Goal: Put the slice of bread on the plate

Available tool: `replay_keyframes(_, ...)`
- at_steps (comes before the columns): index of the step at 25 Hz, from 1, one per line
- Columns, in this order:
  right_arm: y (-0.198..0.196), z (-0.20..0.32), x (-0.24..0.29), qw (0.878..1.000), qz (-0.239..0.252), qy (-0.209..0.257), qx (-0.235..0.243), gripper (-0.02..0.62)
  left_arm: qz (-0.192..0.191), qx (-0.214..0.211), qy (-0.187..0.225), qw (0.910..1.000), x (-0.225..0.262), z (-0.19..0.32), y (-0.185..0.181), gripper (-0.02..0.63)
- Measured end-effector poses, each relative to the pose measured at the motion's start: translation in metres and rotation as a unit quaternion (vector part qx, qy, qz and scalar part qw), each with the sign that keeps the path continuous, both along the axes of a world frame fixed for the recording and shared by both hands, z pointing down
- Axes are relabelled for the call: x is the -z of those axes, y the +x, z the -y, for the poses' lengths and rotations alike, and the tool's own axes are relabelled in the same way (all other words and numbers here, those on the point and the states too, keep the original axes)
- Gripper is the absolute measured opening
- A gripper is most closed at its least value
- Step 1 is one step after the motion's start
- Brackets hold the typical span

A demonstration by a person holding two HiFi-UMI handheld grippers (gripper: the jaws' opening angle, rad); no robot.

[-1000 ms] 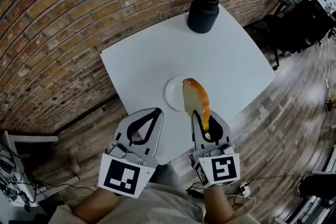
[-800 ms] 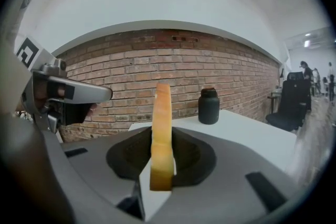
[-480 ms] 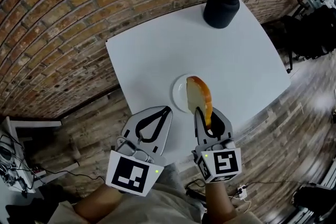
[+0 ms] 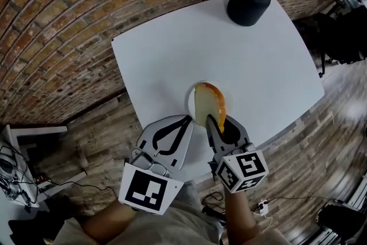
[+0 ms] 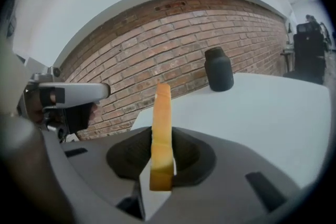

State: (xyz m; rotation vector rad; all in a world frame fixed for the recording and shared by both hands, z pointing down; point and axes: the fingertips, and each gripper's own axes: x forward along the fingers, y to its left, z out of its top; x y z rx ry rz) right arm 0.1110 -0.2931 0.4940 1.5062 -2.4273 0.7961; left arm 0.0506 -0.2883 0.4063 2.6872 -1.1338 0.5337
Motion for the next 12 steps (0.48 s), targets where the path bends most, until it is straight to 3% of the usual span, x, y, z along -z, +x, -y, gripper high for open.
replay_keyframes(12,0.002,0.021,-0.035,0.991,0.095,-0.089,0.001,0.092,0.000,0.001,-0.018,0.9998,-0.012,0.011,0.001,0.011)
